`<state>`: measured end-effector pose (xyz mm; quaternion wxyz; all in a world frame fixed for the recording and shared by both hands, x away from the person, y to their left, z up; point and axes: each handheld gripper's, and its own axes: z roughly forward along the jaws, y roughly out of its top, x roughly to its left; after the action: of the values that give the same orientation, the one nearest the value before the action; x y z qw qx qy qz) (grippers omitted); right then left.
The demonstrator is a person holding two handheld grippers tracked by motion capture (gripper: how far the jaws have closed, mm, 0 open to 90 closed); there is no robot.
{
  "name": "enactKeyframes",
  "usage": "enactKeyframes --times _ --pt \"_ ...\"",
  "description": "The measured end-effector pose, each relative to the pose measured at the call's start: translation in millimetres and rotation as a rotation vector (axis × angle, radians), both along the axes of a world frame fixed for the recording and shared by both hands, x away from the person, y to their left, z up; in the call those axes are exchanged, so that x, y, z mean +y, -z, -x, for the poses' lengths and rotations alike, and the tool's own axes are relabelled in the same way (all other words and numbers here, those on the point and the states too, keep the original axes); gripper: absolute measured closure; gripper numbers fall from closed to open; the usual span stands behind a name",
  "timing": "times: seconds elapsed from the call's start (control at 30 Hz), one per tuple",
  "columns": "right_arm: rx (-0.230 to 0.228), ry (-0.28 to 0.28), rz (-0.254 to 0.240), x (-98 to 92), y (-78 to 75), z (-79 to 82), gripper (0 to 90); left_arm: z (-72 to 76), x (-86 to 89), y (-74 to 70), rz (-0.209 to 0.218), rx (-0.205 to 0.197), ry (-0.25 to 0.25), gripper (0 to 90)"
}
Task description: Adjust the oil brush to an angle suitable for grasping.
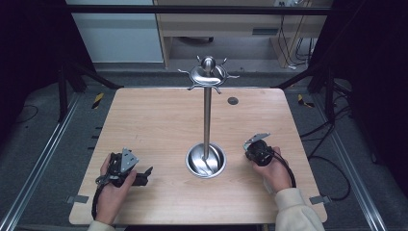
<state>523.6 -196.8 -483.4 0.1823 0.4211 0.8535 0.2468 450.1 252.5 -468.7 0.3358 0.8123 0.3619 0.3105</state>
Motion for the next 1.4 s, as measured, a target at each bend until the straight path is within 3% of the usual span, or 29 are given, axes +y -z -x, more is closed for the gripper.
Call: enactKeyframes --times 0.33,0.47,0.5,0.57,0.73,1.0,1.17,1.4 --pt "-0.009 0.045 0.039 -3.8 -0.3 -0.8 90.0 0.0 0.7 -0.3 -0.001 0.000 -0.002 2.8" --pt "0.024 0.048 0.012 -6.2 -0.4 -0.2 90.0 0.1 0.7 -0.3 0.000 -0.001 -0.003 2.8" --pt "0.027 0.058 -0.029 -9.2 -6.6 3.2 90.0 0.0 0.9 -0.3 -0.001 -0.001 -0.003 2.8" --pt "0.027 0.072 -0.058 -11.8 -15.6 7.1 88.5 -0.4 1.0 0.0 -0.001 0.001 -0.002 2.8" --pt "0.044 0.126 -0.096 -19.6 -35.8 16.7 83.2 0.0 0.8 -0.2 0.000 0.000 -0.001 2.7" --pt "0.137 0.163 -0.039 -20.7 -38.3 20.0 64.1 -0.4 1.6 -0.1 0.005 0.004 -0.002 2.7" --pt "0.177 0.185 -0.016 -21.8 -38.1 19.4 57.5 -0.4 1.4 0.1 0.004 0.006 -0.001 2.7" --pt "0.251 0.198 0.017 -25.4 -32.6 19.0 59.5 -0.6 1.1 0.6 0.000 0.010 0.000 2.8"
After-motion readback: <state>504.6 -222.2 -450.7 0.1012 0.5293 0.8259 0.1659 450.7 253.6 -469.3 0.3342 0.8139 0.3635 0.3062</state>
